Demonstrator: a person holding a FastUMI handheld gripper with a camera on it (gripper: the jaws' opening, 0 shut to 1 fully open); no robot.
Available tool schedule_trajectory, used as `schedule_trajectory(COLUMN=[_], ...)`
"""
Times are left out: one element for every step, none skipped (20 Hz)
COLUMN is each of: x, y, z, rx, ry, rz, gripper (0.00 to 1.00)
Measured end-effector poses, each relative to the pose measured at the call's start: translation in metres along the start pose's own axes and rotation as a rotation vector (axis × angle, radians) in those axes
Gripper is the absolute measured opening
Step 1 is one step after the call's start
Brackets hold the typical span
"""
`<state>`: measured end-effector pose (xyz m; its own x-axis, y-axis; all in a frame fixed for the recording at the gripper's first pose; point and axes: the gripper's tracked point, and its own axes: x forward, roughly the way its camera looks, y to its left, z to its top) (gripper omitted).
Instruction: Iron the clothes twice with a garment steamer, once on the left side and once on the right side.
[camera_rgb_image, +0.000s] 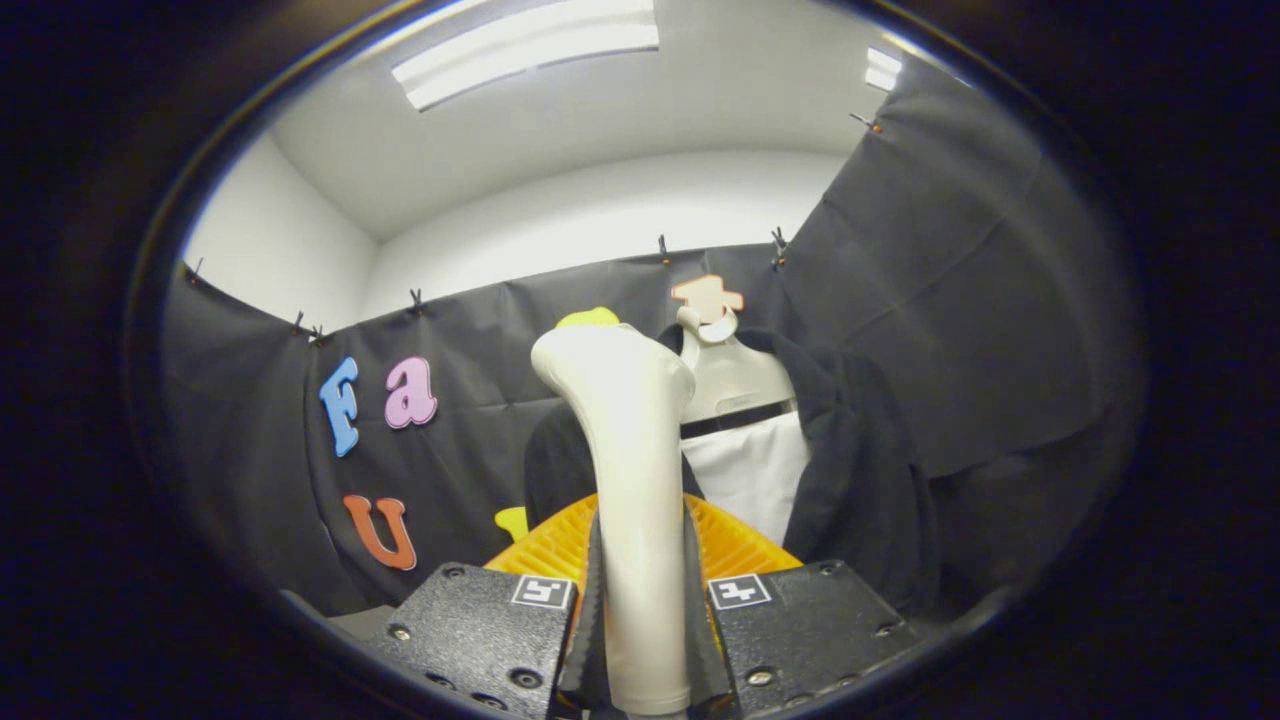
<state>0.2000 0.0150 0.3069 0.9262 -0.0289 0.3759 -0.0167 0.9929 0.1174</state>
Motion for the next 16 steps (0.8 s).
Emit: schedule_trajectory(x=[0.004, 0.006, 0.008, 0.009, 0.008, 0.007, 0.005, 0.003, 0.002, -0.001, -0.005, -0.008, -0.013, -0.017, -0.022, -0.027], y=[0.000, 0.000, 0.000, 0.001, 0.000, -0.001, -0.003, -0.006, -0.008, -0.009, -0.010, -0.011, -0.012, -0.014, -0.016, -0.017], z=[0.000, 0.000, -0.002, -0.007, -0.012, -0.017, -0.023, -0.026, -0.032, -0.036, -0.040, -0.043, -0.049, -0.054, -0.059, -0.064], rx=[-0.015, -0.030, -0.043, -0.057, -0.064, -0.070, -0.073, -0.077, -0.079, -0.077, -0.077, -0.077, -0.079, -0.081, -0.086, -0.092], ry=[-0.008, -0.011, -0.011, -0.004, 0.002, 0.013, 0.024, 0.034, 0.044, 0.050, 0.060, 0.069, 0.079, 0.086, 0.093, 0.101], rz=[-0.009, -0.015, -0.019, -0.022, -0.025, -0.030, -0.038, -0.046, -0.054, -0.062, -0.067, -0.073, -0.079, -0.084, -0.089, -0.096], gripper=[0.36, 0.36, 0.36, 0.36, 0.36, 0.36, 0.36, 0.36, 0.36, 0.36, 0.36, 0.36, 0.36, 0.36, 0.36, 0.36])
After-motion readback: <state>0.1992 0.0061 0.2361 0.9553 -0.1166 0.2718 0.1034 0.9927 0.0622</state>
